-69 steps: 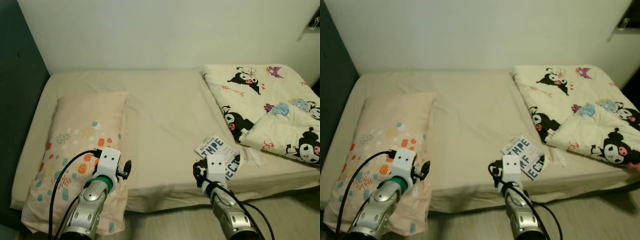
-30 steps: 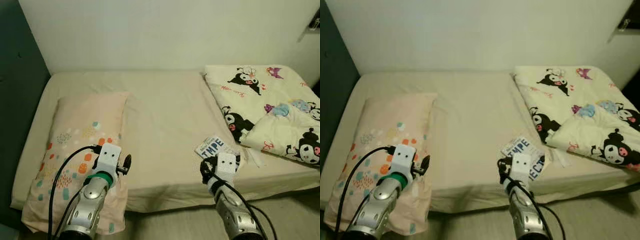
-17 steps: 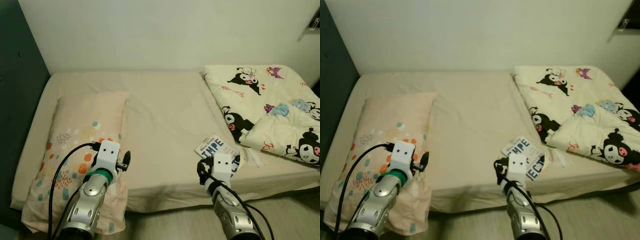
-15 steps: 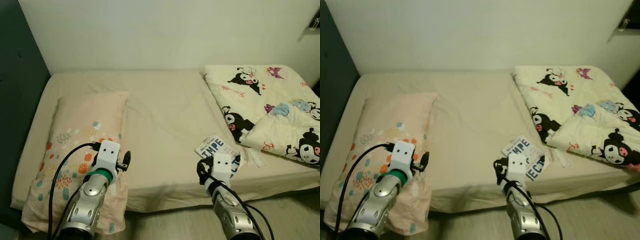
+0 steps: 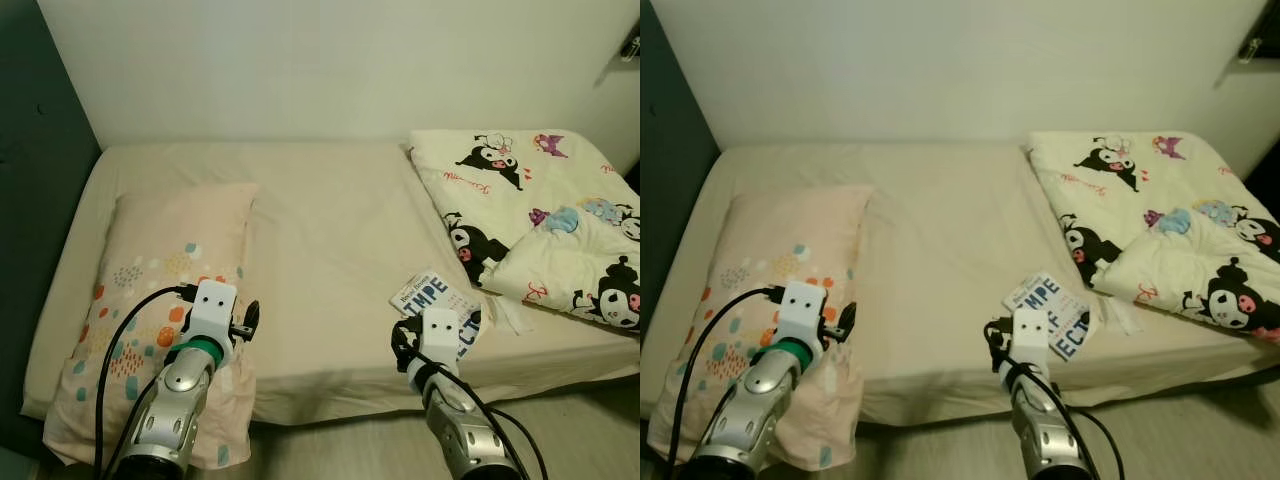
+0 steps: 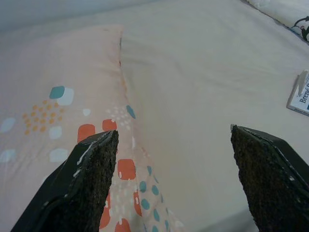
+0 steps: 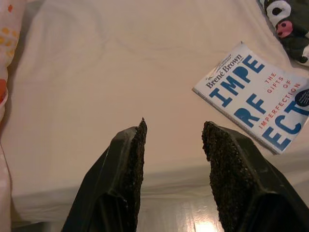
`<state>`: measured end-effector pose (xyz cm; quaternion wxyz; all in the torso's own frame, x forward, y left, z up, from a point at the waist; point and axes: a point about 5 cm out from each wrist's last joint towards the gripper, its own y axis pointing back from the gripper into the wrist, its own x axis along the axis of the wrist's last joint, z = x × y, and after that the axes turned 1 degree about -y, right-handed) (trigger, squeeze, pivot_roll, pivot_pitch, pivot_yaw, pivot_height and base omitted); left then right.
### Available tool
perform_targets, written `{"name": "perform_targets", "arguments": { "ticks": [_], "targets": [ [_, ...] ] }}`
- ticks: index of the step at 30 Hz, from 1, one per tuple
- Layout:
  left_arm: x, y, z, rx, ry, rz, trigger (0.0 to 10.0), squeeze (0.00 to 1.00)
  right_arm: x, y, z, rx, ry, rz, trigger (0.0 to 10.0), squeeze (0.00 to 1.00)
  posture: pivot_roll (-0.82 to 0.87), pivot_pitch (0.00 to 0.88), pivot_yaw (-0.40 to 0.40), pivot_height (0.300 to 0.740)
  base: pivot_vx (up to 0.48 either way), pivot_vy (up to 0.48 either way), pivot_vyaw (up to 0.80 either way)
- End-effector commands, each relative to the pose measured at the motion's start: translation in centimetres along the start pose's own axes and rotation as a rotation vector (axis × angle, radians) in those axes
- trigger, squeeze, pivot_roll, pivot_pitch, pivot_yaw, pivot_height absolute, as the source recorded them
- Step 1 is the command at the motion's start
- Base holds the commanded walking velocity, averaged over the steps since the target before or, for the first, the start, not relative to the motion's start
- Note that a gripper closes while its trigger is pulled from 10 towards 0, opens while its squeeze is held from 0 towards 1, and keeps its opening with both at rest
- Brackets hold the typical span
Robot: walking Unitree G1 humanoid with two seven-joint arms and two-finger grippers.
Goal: Clean up the room
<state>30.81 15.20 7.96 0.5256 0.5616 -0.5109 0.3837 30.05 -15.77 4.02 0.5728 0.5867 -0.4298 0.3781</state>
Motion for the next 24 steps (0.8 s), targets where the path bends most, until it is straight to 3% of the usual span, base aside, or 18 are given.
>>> {"name": "perform_targets", "arguments": {
  "ticks": [1,15,24],
  "targets": [
    [-0.05,-0.05,0.16,-0.008,0.008,-0.006,10.0,0.00,-0.28,-0.01,0.18,-0.001,-0.004,-0.010,10.0,0.00,0.07,0.013,0.026,0.740,0.000,0.000,0.00],
    [-0.26,-0.06,-0.17,0.029,0.038,-0.017,10.0,0.00,-0.59,0.05,0.33,-0.016,-0.034,-0.027,10.0,0.00,0.06,0.013,0.023,0.740,0.000,0.000,0.00],
    [-0.25,-0.05,-0.07,0.024,0.027,-0.015,10.0,0.00,-0.52,0.02,0.28,0.000,0.009,-0.016,10.0,0.00,0.06,0.012,0.022,0.740,0.000,0.000,0.00]
  ]
}}
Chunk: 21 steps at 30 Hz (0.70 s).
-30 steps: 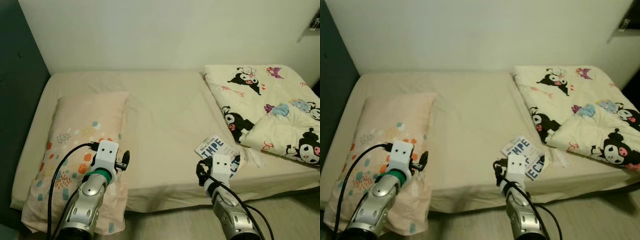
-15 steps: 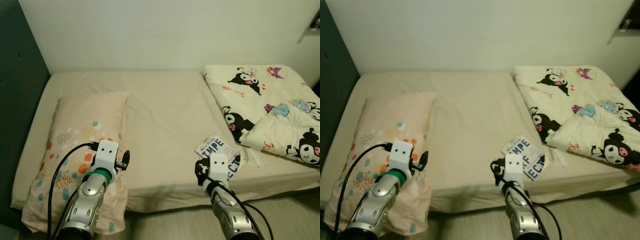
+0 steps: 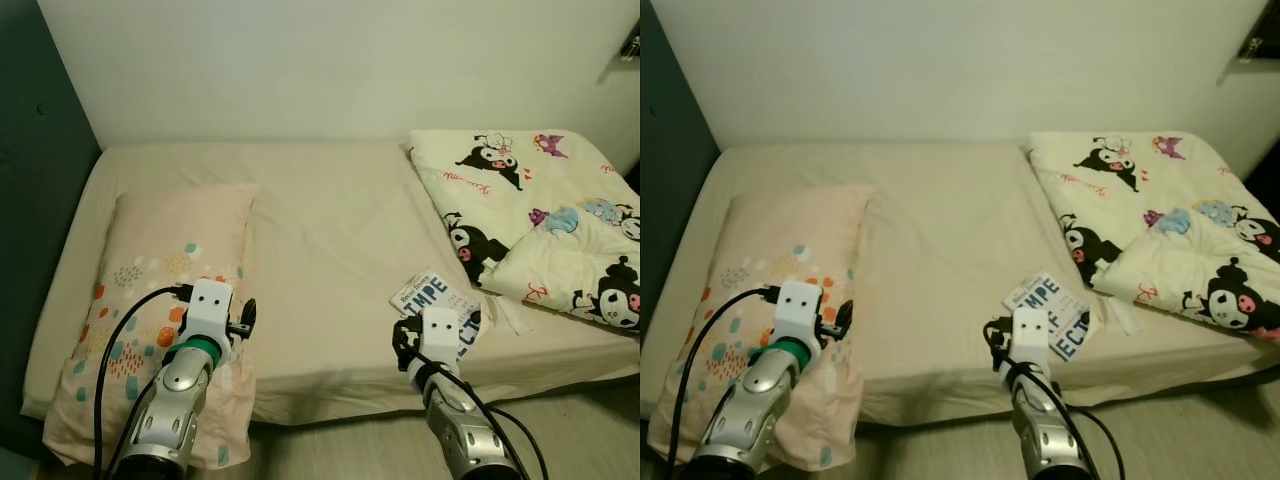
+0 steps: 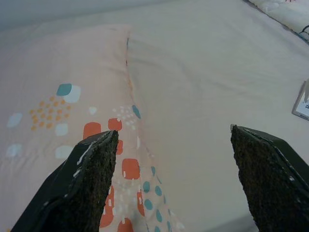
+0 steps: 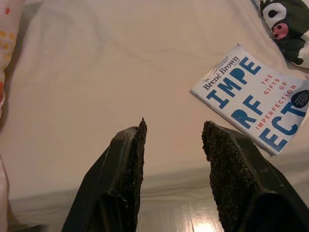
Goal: Clean up the room
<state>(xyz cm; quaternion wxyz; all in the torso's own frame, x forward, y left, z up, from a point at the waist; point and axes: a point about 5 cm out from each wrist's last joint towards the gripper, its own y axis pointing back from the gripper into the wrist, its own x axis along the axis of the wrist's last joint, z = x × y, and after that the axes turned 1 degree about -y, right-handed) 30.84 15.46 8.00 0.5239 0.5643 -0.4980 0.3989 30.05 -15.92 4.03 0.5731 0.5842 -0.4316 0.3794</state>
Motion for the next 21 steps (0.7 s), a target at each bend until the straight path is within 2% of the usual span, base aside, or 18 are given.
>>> {"name": "perform_targets", "arguments": {
  "ticks": [1,8,9,10,12,21],
  "targets": [
    [-0.26,-0.04,0.24,-0.008,-0.002,-0.015,10.0,0.00,-0.57,0.03,0.07,0.011,0.008,-0.026,10.0,0.00,0.06,0.012,0.022,0.740,0.000,0.000,0.00],
    [-0.38,-0.03,0.30,-0.009,-0.002,-0.018,10.0,0.00,-0.74,0.01,0.03,0.022,-0.030,-0.048,10.0,0.00,0.06,0.002,0.017,0.740,0.000,0.000,0.00],
    [-0.42,-0.02,0.30,-0.009,-0.002,-0.020,10.0,0.00,-0.88,0.07,0.05,0.026,-0.079,-0.066,10.0,0.00,0.06,0.002,0.017,0.740,0.000,0.000,0.00],
    [-0.42,-0.02,0.30,-0.009,-0.002,-0.020,10.0,0.00,-0.88,0.07,0.05,0.026,-0.079,-0.066,10.0,0.00,0.06,0.002,0.017,0.740,0.000,0.000,0.00],
    [-0.44,0.00,0.35,-0.012,-0.002,-0.021,10.0,0.00,-0.83,0.24,0.08,0.035,-0.138,-0.062,10.0,0.00,0.06,0.000,0.017,0.740,0.000,0.000,0.00],
    [-0.37,-0.10,0.57,-0.020,-0.002,-0.020,10.0,0.00,-0.74,0.25,0.27,0.006,-0.146,-0.060,10.0,0.00,0.06,0.000,0.019,0.740,0.000,0.000,0.00]
  ]
}}
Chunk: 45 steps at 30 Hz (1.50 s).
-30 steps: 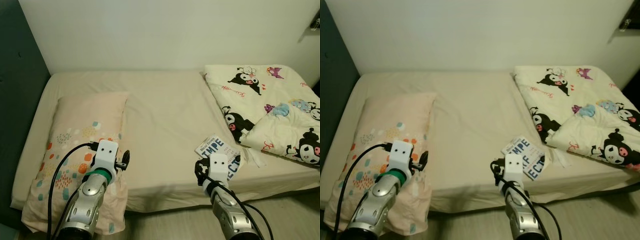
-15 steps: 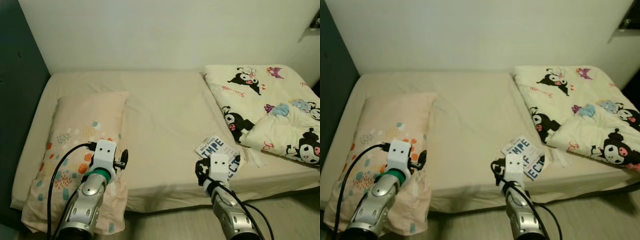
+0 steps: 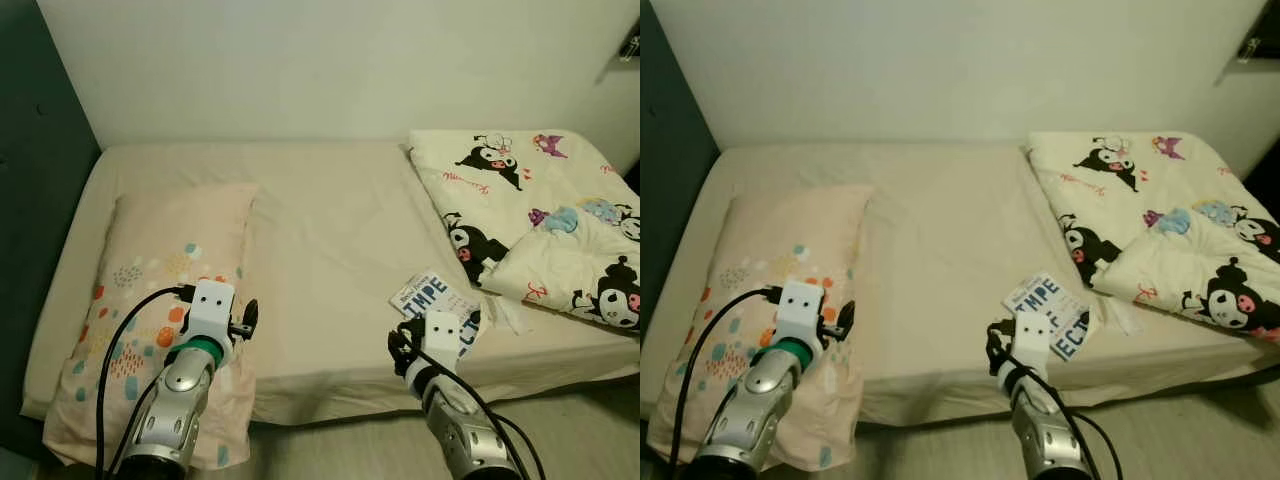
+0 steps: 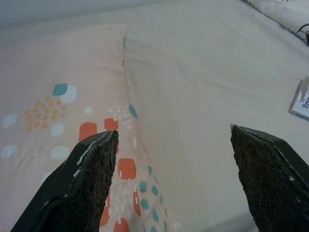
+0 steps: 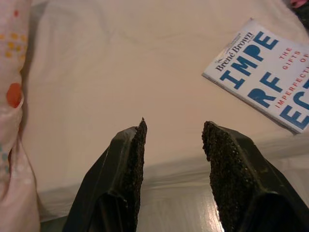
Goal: Clean up the room
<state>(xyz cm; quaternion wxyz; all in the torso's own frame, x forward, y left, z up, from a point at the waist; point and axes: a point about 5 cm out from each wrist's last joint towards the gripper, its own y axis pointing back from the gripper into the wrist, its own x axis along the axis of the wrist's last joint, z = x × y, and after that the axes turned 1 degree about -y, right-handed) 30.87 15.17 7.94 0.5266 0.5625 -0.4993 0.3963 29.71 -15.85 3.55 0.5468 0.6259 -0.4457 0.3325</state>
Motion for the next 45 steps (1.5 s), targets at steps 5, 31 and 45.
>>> {"name": "perform_targets", "arguments": {
  "ticks": [5,31,45],
  "targets": [
    [-0.31,-0.12,0.34,-0.010,-0.003,-0.017,10.0,0.00,0.33,-0.17,0.62,-0.035,0.107,0.020,10.0,0.00,0.06,0.000,0.018,0.740,0.000,0.000,0.00],
    [0.49,-0.22,0.77,-0.050,0.010,0.014,10.0,0.00,0.29,-0.14,0.78,-0.065,0.080,0.025,10.0,0.00,0.06,0.012,0.018,0.740,0.152,0.000,0.18],
    [0.53,-0.31,0.89,-0.059,-0.001,0.017,10.0,0.00,0.16,-0.19,1.07,-0.103,0.099,0.020,10.0,0.00,0.06,0.009,0.025,0.740,0.369,0.000,0.00]
  ]
}}
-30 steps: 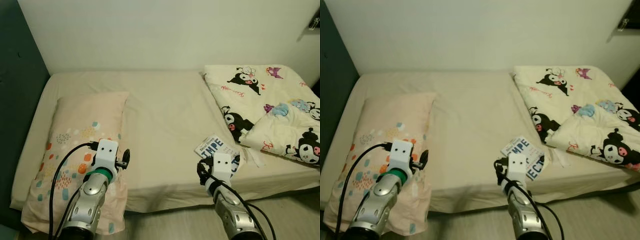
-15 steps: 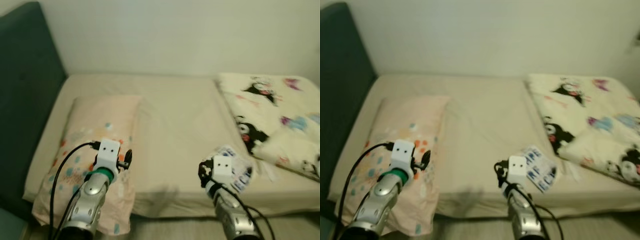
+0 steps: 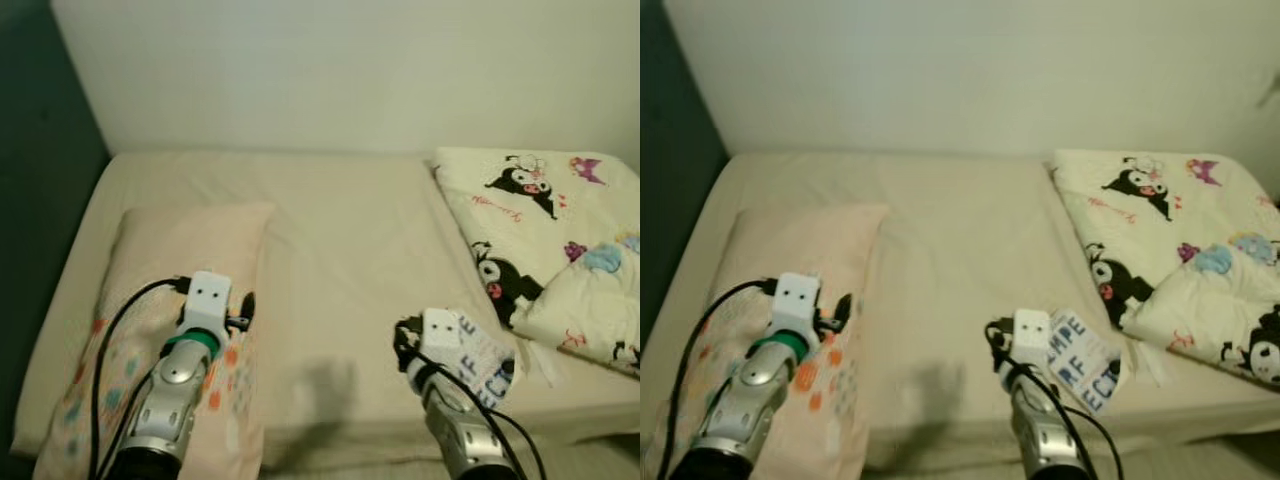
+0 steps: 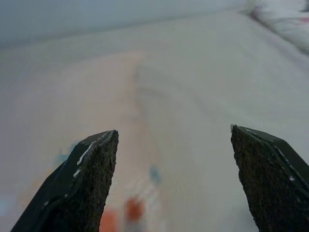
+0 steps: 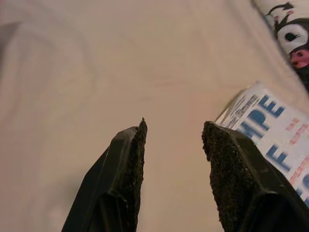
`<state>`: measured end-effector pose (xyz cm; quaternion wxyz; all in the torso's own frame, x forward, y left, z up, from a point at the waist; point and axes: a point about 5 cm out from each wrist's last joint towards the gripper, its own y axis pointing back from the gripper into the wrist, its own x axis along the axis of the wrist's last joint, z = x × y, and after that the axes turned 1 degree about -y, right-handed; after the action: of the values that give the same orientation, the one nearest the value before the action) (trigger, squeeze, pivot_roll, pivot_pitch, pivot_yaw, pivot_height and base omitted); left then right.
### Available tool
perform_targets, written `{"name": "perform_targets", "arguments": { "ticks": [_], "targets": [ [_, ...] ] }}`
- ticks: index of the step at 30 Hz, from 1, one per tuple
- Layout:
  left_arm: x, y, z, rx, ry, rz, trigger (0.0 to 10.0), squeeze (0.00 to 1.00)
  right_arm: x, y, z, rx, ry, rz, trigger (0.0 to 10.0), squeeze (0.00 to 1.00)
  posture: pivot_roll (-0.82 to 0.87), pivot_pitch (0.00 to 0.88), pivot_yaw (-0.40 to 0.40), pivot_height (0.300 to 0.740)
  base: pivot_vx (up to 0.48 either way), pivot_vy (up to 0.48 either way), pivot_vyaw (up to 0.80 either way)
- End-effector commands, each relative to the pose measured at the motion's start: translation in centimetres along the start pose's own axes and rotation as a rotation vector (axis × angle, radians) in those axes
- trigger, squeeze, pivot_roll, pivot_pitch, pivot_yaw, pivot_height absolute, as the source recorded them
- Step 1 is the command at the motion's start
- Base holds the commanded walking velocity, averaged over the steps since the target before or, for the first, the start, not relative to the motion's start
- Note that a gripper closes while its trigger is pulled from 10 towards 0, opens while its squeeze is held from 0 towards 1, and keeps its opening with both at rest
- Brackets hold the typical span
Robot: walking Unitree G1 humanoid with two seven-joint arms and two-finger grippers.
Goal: Clean up the room
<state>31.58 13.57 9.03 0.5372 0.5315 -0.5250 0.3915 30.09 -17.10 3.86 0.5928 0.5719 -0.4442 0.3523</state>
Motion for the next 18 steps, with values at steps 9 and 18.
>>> {"name": "perform_targets", "arguments": {
  "ticks": [9,18],
  "targets": [
    [-0.86,0.31,-0.33,0.008,-0.039,-0.018,10.0,0.00,-0.67,0.02,0.10,-0.016,-0.006,-0.025,10.0,0.00,0.06,0.010,0.026,0.740,0.000,0.000,0.00],
    [-1.16,0.37,-0.40,0.001,-0.068,-0.033,10.0,0.00,-0.79,-0.03,0.07,-0.023,-0.011,-0.029,10.0,0.00,0.06,0.012,0.027,0.740,0.000,-0.069,0.00]
  ]
}}
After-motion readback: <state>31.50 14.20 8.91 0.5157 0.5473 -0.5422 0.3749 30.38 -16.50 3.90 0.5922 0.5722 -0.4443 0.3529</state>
